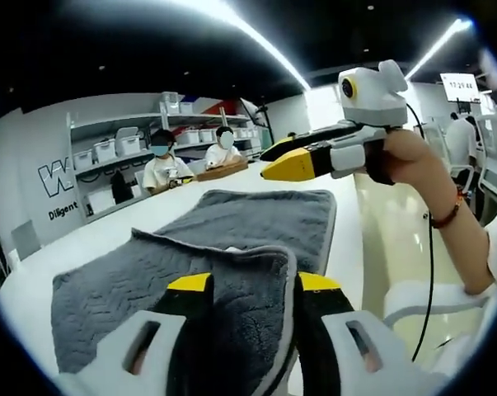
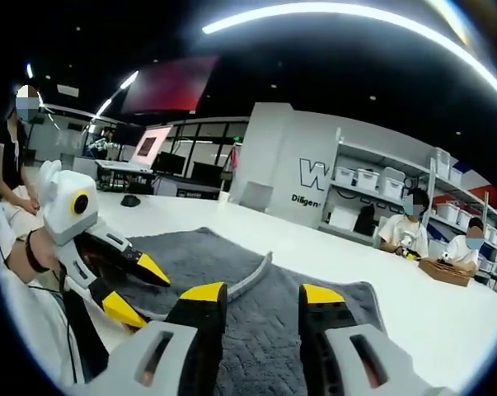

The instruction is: Open the folded towel by lifting each exposed corner and separating the folded layers until the towel lies flat within the target outline without major curled edges

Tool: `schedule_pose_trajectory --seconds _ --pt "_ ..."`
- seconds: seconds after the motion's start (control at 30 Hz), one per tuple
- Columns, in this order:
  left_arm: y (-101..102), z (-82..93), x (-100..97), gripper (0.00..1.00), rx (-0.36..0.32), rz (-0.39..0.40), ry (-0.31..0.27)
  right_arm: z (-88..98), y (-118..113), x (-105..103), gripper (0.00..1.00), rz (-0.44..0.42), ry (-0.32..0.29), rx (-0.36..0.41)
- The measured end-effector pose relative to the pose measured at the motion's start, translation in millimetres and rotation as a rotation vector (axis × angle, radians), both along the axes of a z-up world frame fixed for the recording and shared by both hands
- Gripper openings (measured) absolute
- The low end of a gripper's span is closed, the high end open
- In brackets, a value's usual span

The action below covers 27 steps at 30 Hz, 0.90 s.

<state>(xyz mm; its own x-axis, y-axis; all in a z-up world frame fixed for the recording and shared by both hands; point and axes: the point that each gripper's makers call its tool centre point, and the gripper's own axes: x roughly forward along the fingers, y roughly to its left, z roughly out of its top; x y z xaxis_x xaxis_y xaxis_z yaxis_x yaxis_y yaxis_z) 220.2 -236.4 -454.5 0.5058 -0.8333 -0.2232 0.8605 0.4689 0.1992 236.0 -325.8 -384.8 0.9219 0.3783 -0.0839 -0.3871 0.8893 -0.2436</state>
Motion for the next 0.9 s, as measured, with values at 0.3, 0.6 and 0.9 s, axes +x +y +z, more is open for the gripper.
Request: schedule_pose_trajectory --seconds 0.3,0.6,0.9 --pt "-14 -6.8 -1.6 0.28 0.037 -0.028 -0.01 0.3 0 0 0.3 0.003 0.0 0.003" --pt "-11 -8.1 -2.5 0.14 0.044 -0.037 0.0 -0.5 2 1 0.3 0.005 0.003 -0.002" --pt "-12 1.2 -9.4 0.01 -0.002 -0.076 -0.013 -3.3 12 3 0.3 0.024 0.012 -0.015"
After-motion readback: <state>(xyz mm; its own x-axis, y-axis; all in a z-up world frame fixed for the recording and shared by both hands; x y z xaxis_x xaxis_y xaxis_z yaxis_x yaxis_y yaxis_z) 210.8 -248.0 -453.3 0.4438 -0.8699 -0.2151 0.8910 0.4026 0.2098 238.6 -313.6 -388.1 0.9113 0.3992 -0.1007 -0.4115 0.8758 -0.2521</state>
